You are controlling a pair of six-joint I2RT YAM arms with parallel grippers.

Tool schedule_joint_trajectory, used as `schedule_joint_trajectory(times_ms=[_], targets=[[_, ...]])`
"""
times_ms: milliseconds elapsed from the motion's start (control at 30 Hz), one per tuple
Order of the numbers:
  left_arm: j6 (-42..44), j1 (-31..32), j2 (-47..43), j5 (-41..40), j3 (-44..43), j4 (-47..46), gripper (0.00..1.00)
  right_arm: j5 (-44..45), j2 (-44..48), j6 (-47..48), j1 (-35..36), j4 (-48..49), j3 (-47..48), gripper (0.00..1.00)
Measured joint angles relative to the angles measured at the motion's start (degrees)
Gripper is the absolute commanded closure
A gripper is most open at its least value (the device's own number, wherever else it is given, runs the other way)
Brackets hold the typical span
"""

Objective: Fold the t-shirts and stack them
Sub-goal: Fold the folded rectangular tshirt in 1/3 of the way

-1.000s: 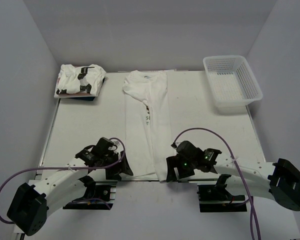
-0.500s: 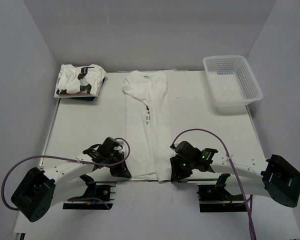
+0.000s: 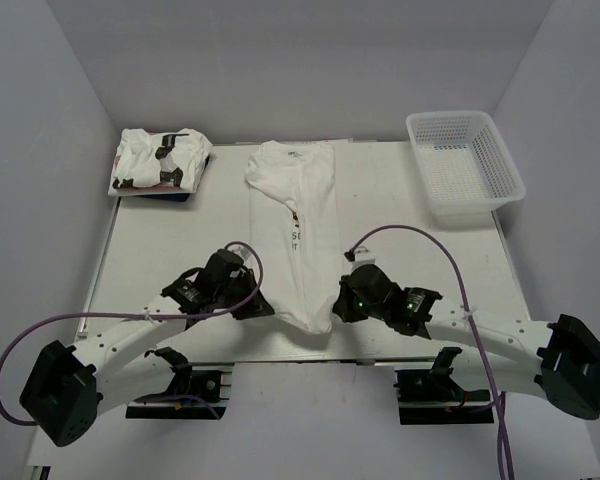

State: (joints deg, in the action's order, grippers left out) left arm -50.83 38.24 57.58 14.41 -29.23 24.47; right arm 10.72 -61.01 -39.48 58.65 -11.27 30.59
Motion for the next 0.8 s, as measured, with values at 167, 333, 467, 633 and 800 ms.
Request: schedule_joint_trajectory(times_ms=[167, 333, 467, 633, 800], targets=[[0.66, -0.68, 5.73, -7.74, -10.67, 0.87, 1.0, 8.76, -7.82, 1.55, -2.21, 3.5, 7.78, 1.0], [2.67, -1.73, 15.34, -16.02, -22.32, 2.49, 1.0, 15.67, -15.52, 2.97, -5.84, 4.39, 16.94, 1.0], [4.63, -4.0, 19.58, -20.55, -27.87, 2.89, 1.0, 17.73, -21.09, 4.85, -8.9, 5.84, 23.04, 1.0], [6.51, -7.34, 23.54, -23.1, -31.1, 1.77, 1.0, 17.16, -26.95, 6.82, -12.24, 8.09, 29.03, 1.0], [9.38, -10.36, 29.7, -23.89, -33.9, -1.53, 1.0, 15.39, -33.73, 8.55, -15.61, 10.67, 34.91, 1.0]])
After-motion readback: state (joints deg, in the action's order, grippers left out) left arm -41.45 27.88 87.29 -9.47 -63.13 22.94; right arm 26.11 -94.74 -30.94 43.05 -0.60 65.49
